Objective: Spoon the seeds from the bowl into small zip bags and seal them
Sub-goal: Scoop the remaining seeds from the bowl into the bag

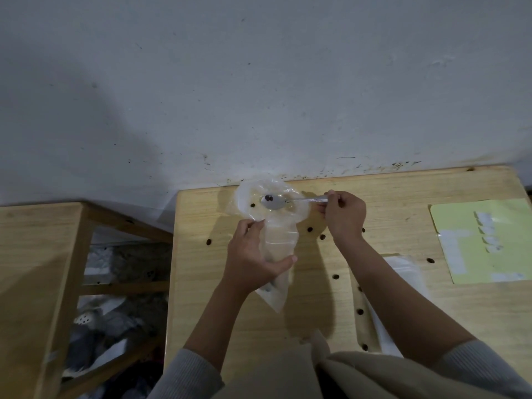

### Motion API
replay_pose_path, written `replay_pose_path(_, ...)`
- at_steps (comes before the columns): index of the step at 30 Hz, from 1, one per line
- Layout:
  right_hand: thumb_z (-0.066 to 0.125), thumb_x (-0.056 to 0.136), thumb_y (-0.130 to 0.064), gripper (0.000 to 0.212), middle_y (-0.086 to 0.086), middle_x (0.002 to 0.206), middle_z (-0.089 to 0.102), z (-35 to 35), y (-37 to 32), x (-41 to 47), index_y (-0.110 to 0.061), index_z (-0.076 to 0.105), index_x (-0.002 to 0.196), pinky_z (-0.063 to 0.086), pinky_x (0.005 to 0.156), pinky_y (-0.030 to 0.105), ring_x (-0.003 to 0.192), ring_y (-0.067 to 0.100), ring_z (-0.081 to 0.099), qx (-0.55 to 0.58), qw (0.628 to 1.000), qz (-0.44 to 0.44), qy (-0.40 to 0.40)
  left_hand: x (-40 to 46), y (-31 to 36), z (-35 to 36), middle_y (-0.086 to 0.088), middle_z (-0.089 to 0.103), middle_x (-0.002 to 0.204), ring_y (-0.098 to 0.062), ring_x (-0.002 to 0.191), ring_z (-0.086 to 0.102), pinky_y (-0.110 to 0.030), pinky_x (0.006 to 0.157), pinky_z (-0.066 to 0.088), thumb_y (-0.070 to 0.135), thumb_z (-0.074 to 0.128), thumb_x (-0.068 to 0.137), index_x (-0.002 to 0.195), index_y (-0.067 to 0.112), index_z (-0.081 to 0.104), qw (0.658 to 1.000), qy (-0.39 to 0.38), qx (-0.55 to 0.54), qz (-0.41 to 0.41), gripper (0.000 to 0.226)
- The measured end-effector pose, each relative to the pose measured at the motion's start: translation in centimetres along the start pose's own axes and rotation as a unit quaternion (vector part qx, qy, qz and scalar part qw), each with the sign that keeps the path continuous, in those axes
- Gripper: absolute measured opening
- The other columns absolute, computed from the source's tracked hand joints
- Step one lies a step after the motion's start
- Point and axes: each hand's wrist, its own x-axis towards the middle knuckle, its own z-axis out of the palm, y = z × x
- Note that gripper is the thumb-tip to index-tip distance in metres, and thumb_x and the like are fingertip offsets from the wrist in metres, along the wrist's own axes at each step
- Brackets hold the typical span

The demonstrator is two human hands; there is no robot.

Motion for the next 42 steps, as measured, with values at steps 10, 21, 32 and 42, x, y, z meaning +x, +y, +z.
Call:
replay_pose_path(10, 0.050, 0.094, -0.012, 0.021, 0.000, 0.059, 0.065, 0.5, -1.8, -0.5, -0.012, 0.066, 0.082, 0.059, 0.070, 0.040, 0.061, 0.015, 0.069, -0.015, 0.995, -0.099, -0.026, 0.0, -0.3, 0.1, 0.001, 0.050, 0.108, -0.011, 0.094, 0.053, -0.035, 0.079, 0.052, 0.063, 0.073, 0.048, 0.115, 0.008, 0.058, 1.000, 0.021, 0.007, 0.017, 0.088)
replay_pose_path(21, 0.049, 0.096, -0.010, 0.022, 0.015, 0.070, 0.066, -1.0, -0.3, -0.2, -0.002, 0.065, 0.084, 0.060, 0.067, 0.038, 0.062, 0.023, 0.067, 0.095, 0.992, 0.080, -0.010, 0.1, -0.4, 0.2, 0.002, 0.049, 0.110, -0.011, 0.096, 0.054, -0.033, 0.081, 0.053, 0.066, 0.074, 0.048, 0.117, 0.009, 0.058, 0.999, 0.047, 0.003, 0.014, 0.090)
replay_pose_path(32, 0.049, 0.095, -0.008, 0.026, 0.012, 0.063, 0.066, -0.1, -0.4, -0.6, 0.001, 0.068, 0.079, 0.060, 0.063, 0.036, 0.058, 0.023, 0.067, 0.074, 0.995, 0.062, -0.003, 0.5, -0.4, 0.3, 0.004, 0.048, 0.108, -0.010, 0.095, 0.052, -0.037, 0.082, 0.052, 0.068, 0.071, 0.047, 0.116, 0.010, 0.057, 1.000, 0.022, 0.000, -0.001, 0.091)
replay_pose_path(42, 0.050, 0.094, -0.015, 0.038, 0.020, 0.057, 0.064, 1.0, -0.2, -0.3, 0.006, 0.062, 0.064, 0.054, 0.058, 0.041, 0.055, 0.033, 0.064, -0.135, 0.981, -0.139, -0.006, 0.0, -0.9, 0.7, -0.006, 0.053, 0.100, -0.018, 0.085, 0.057, -0.037, 0.064, 0.055, 0.064, 0.073, 0.054, 0.108, -0.003, 0.060, 0.997, 0.040, 0.039, 0.060, 0.087)
